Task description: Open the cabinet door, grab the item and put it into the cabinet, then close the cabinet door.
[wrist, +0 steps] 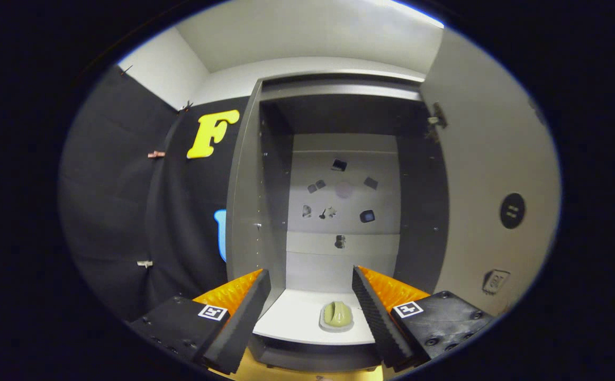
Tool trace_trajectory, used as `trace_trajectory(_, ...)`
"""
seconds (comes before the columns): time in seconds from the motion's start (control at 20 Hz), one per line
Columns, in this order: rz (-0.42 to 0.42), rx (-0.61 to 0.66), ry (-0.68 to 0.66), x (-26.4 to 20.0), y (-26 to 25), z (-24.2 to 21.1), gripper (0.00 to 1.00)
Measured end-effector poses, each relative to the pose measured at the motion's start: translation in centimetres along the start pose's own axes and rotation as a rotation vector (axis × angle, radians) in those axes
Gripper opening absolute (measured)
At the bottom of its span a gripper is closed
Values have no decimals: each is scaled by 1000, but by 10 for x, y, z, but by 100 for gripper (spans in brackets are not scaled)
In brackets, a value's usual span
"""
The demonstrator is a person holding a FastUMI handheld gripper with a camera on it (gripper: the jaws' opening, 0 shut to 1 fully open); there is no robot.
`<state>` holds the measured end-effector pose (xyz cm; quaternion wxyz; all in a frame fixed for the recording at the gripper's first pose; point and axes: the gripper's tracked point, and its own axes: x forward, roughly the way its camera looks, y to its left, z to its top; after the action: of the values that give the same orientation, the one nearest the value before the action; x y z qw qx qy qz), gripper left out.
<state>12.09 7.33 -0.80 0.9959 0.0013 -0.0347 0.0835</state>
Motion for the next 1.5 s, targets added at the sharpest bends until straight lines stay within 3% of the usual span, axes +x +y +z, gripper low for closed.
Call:
trace_trajectory(0.15,-66,-5,15,-41,-9,-5,98)
trace_trajectory(0.3,-81,-22,27,-94,-8,-7,98)
trace_trajectory(0.5,12,-114,53,-177,3,-1,98)
trace_trajectory(0.7,49,-254,65,-258,-20,19,97)
trace_trajectory(0.95,29,-198,75,-318,-85,33,97)
trace_trajectory(1.2,-66,-167,59,-334,-187,36,97)
trace_trajectory(1.25,-73,-156,61,-307,-204,31,97)
trace_trajectory(1.5,6,-86,83,-275,-230,9,97)
